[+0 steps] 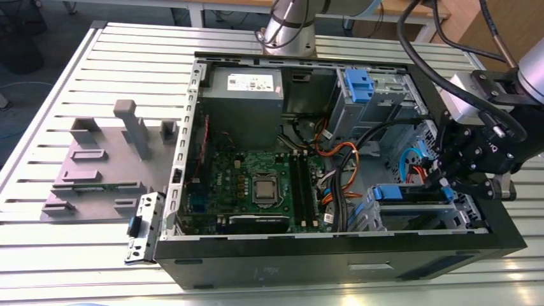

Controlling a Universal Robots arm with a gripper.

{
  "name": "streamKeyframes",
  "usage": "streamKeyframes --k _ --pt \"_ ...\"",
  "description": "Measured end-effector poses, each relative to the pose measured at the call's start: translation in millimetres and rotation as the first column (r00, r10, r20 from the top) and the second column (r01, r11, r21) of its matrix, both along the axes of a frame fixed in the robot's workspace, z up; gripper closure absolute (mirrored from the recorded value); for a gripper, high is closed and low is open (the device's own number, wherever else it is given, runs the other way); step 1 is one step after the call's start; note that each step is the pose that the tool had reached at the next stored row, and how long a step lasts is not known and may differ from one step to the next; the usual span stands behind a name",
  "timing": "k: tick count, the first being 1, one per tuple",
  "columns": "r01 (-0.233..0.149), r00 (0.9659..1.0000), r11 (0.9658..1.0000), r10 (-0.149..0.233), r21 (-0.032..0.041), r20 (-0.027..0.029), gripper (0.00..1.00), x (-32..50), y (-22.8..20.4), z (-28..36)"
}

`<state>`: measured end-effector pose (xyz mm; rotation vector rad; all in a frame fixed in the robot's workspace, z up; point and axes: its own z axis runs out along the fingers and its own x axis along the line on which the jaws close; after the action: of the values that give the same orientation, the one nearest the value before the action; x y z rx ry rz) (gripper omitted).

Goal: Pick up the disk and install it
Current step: 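Insert the first disk wire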

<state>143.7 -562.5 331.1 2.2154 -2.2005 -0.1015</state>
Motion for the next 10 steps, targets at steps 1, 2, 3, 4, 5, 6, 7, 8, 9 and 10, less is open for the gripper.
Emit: streamKeyframes --k 1,2,3,4,5,6,7,8,9,10 --pt "0.000 1.0000 1.0000 0.000 0.0002 -0.0001 0.89 0.0 0.0 -0.1" --pt "0.000 1.0000 1.0000 0.000 0.0006 0.0000 0.89 0.0 0.0 -0.1" --pt "0.000 1.0000 1.0000 0.000 0.0013 -0.0001 0.89 0.0 0.1 0.4" --pt "0.000 1.0000 1.0000 0.000 0.0029 -0.0002 0.89 0.1 0.1 1.5" --pt "0.000 1.0000 1.0000 0.000 0.0039 -0.0001 0.89 0.1 0.1 3.6" --pt "0.000 1.0000 1.0000 0.000 0.0024 -0.0001 0.89 0.2 0.0 7.0" --pt "0.000 1.0000 1.0000 0.000 0.0017 -0.0001 0.89 0.3 0.1 10.2" --pt "0.000 1.0000 1.0000 0.000 0.0024 0.0000 0.89 0.3 0.1 12.5" --pt "0.000 1.0000 1.0000 0.000 0.0023 0.0000 0.89 0.5 0.0 15.2" --pt "0.000 1.0000 1.0000 0.000 0.0022 0.0000 0.89 0.6 0.1 18.1"
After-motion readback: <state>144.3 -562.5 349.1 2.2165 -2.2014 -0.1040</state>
